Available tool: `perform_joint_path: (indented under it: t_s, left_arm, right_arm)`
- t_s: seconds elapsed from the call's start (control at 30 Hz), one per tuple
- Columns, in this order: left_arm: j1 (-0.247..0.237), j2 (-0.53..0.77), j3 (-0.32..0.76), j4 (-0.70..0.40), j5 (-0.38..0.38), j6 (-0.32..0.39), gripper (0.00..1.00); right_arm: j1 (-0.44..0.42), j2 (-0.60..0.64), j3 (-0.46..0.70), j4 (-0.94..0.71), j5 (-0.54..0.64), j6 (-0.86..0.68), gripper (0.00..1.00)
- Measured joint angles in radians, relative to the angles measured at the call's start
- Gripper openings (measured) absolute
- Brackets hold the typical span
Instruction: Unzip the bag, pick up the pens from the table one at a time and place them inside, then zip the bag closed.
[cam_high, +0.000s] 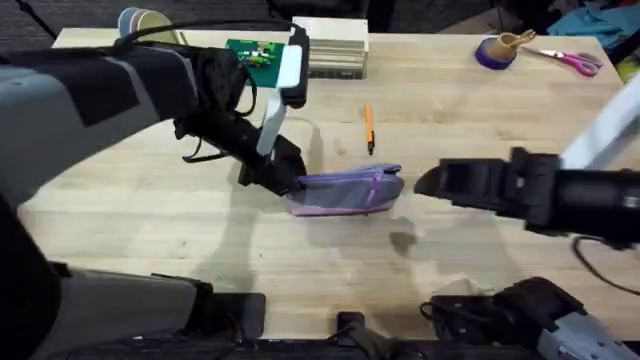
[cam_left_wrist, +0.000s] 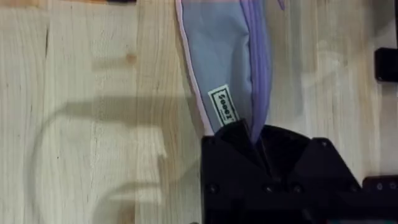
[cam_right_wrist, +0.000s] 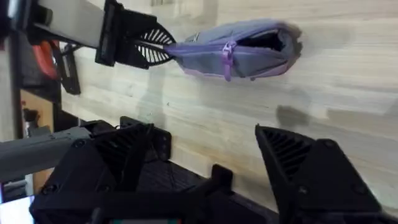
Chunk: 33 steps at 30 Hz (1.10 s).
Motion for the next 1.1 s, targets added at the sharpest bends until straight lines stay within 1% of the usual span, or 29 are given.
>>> perform_joint_path:
  t_s: [0.03,0.07,0.3,0.5,0.53,0.7,0.77,1.0,1.1]
  left_arm:
    - [0.000,0.000,0.000,0.000,0.000,0.000,0.043]
    - [0.000,0.000,0.000,0.000,0.000,0.000,0.043]
    - [0.000,0.000,0.000,0.000,0.000,0.000,0.042]
    - [0.000,0.000,0.000,0.000,0.000,0.000,0.043]
    - [0.000,0.000,0.000,0.000,0.000,0.000,0.042]
    - [0.000,0.000,0.000,0.000,0.000,0.000,0.042]
    - [0.000,0.000,0.000,0.000,0.000,0.000,0.042]
    - [0.000,0.000,0.000,0.000,0.000,0.000,0.042]
    - [0.000,0.000,0.000,0.000,0.000,0.000,0.042]
  right_arm:
    - [0.046,0.000,-0.049,0.078,0.003,0.036,0.997]
    - [0.063,0.000,-0.064,0.105,0.010,0.051,0.997]
    - [0.158,0.019,-0.127,0.195,0.091,0.127,0.997]
    - [0.226,0.133,-0.140,0.285,0.149,0.159,0.998]
    - [0.249,0.213,-0.140,0.319,0.167,0.163,0.997]
    - [0.257,0.335,-0.140,0.353,0.185,0.171,0.936]
    - [0.257,0.399,-0.140,0.414,0.193,0.174,0.932]
    - [0.257,0.453,-0.140,0.476,0.208,0.174,0.927]
    - [0.257,0.475,-0.140,0.479,0.210,0.174,0.900]
